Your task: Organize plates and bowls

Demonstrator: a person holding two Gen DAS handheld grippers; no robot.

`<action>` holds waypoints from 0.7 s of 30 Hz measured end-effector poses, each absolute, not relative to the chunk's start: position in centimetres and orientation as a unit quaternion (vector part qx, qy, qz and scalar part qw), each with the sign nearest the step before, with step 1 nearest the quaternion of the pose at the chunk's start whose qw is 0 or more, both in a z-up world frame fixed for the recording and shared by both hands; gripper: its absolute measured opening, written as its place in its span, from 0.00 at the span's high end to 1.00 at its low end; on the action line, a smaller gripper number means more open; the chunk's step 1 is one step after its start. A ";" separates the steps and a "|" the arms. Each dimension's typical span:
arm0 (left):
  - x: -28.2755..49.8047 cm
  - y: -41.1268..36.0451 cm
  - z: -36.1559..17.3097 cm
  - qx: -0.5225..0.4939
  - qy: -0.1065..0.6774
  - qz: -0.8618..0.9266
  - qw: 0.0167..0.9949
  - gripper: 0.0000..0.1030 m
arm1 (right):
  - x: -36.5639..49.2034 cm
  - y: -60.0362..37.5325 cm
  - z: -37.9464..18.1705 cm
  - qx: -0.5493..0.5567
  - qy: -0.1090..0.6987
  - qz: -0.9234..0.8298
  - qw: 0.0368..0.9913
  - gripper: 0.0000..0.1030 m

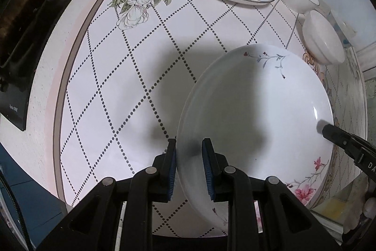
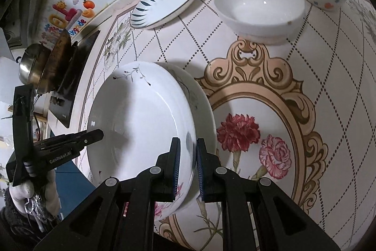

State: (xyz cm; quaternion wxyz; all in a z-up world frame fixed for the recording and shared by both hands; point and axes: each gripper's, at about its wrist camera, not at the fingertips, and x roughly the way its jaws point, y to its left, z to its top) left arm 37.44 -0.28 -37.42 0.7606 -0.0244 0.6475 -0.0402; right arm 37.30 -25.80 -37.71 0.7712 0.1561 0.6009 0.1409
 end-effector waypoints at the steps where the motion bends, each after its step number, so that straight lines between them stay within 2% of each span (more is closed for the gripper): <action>1: 37.3 -0.4 -37.6 -0.023 0.649 -0.039 0.760 0.82 | 37.3 -25.8 -37.8 0.155 0.601 0.140 0.771 0.85; 13: 37.4 -1.2 -38.6 -0.013 0.648 -0.028 0.761 0.82 | 37.4 -25.7 -38.0 0.145 0.602 0.137 0.773 0.85; 21: 37.7 -1.4 -38.8 -0.004 0.649 -0.023 0.761 0.81 | 38.0 -26.6 -38.2 0.179 0.617 0.133 0.754 0.84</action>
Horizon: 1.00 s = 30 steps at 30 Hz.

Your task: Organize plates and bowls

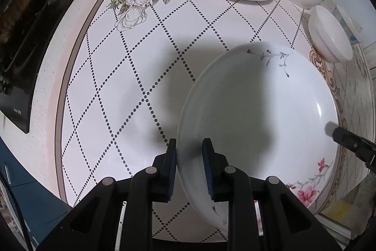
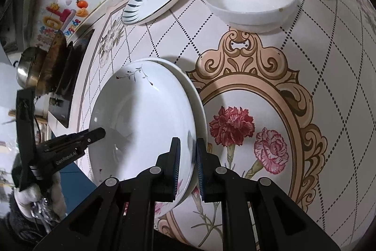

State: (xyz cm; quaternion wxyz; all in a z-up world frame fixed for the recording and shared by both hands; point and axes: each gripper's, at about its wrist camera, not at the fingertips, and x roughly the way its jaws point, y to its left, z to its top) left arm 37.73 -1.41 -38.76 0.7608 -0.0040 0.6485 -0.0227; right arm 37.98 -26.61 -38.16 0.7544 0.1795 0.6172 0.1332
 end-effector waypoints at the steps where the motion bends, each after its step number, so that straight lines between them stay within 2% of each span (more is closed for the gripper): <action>1: 37.7 -1.4 -38.8 -0.004 0.649 -0.023 0.761 0.81 | 38.0 -26.9 -38.1 0.186 0.617 0.133 0.753 0.84; 11: 37.5 -0.7 -38.5 -0.009 0.659 -0.027 0.751 0.82 | 38.2 -27.9 -37.3 0.212 0.626 0.133 0.739 0.84; 17: 39.3 2.2 -34.4 -0.050 0.639 -0.020 0.767 0.80 | 39.8 -28.4 -34.6 0.245 0.616 0.125 0.738 0.83; 18: 40.4 2.8 -33.5 -0.060 0.632 -0.020 0.772 0.75 | 40.2 -28.3 -34.2 0.248 0.614 0.125 0.739 0.80; 19: 41.4 3.3 -33.1 -0.069 0.628 -0.022 0.775 0.70 | 41.2 -28.0 -33.3 0.252 0.609 0.125 0.742 0.73; 22: 46.5 4.2 -32.1 -0.092 0.615 -0.028 0.783 0.69 | 44.6 -26.9 -31.5 0.254 0.589 0.127 0.757 0.61; 26: 53.4 4.3 -33.0 -0.093 0.617 -0.033 0.781 0.69 | 50.6 -25.8 -30.7 0.236 0.574 0.091 0.779 0.61; 30: 59.0 3.7 -34.8 -0.084 0.624 -0.055 0.775 0.69 | 57.3 -25.2 -32.5 0.218 0.585 0.041 0.780 0.61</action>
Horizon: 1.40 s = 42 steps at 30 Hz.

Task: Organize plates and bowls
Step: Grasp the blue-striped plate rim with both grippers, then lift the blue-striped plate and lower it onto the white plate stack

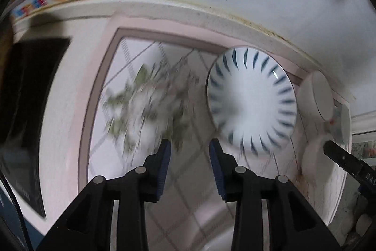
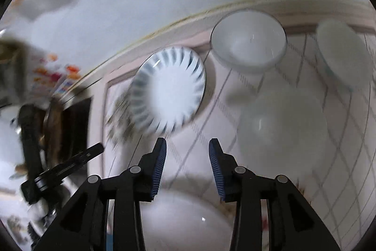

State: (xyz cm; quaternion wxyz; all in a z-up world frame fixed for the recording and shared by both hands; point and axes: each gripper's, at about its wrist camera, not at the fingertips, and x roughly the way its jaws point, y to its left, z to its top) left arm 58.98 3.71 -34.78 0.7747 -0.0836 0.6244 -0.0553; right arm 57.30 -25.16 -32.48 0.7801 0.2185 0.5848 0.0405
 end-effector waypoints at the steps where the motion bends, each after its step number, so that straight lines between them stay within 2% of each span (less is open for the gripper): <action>1: 60.5 3.4 -35.4 -0.079 0.627 -0.060 0.773 0.69 | 58.5 -25.2 -33.2 0.218 0.590 0.031 0.777 0.61; 9: 66.1 1.7 -39.5 -0.057 0.651 -0.093 0.751 0.69 | 63.9 -26.0 -37.9 0.227 0.616 -0.017 0.755 0.61; 11: 66.6 1.4 -40.1 -0.053 0.650 -0.096 0.752 0.72 | 64.4 -25.8 -38.6 0.227 0.617 -0.017 0.753 0.63; 13: 66.8 1.3 -40.2 -0.069 0.641 -0.122 0.754 0.89 | 64.7 -25.5 -39.1 0.221 0.618 -0.014 0.754 0.83; 15: 66.7 0.9 -40.1 -0.058 0.636 -0.124 0.760 0.89 | 65.1 -24.8 -39.3 0.202 0.613 -0.011 0.764 0.92; 28: 64.7 -0.5 -37.5 -0.037 0.613 -0.116 0.781 0.89 | 64.2 -23.7 -38.1 0.179 0.592 0.000 0.786 0.93; 42: 55.2 0.3 -28.9 -0.051 0.575 -0.129 0.807 0.90 | 56.3 -24.4 -30.7 0.176 0.552 0.054 0.813 0.93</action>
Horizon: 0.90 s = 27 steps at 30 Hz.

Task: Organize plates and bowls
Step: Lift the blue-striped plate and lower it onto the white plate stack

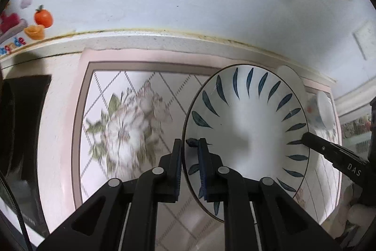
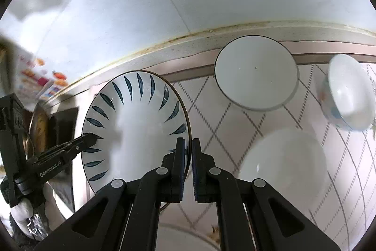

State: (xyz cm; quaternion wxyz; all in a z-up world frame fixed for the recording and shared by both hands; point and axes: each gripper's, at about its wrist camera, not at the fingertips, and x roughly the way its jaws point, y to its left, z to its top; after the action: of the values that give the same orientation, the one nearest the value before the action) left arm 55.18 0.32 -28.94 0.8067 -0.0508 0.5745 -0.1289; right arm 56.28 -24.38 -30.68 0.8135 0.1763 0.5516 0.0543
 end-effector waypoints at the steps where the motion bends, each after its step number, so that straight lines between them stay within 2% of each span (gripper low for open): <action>1: 54.1 0.2 -28.5 -0.052 0.572 -0.130 0.808 0.90 | 55.6 -24.6 -30.4 0.175 0.551 0.057 0.814 0.93; 8: 48.3 -0.2 -27.1 -0.055 0.569 -0.131 0.810 0.90 | 48.6 -24.9 -29.1 0.162 0.554 0.086 0.812 0.93; 16: 42.4 -0.9 -31.0 -0.052 0.608 -0.121 0.783 0.90 | 41.5 -25.7 -31.6 0.157 0.580 0.105 0.793 0.93; 27: 38.7 -1.3 -35.0 -0.049 0.640 -0.092 0.762 0.89 | 38.1 -25.6 -36.4 0.149 0.609 0.122 0.769 0.93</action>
State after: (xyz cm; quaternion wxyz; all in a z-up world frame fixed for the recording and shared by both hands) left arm 38.67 -1.27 -35.00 0.7616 -0.0489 0.6397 -0.0919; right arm 38.15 -25.63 -36.40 0.7691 0.1493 0.6094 0.1217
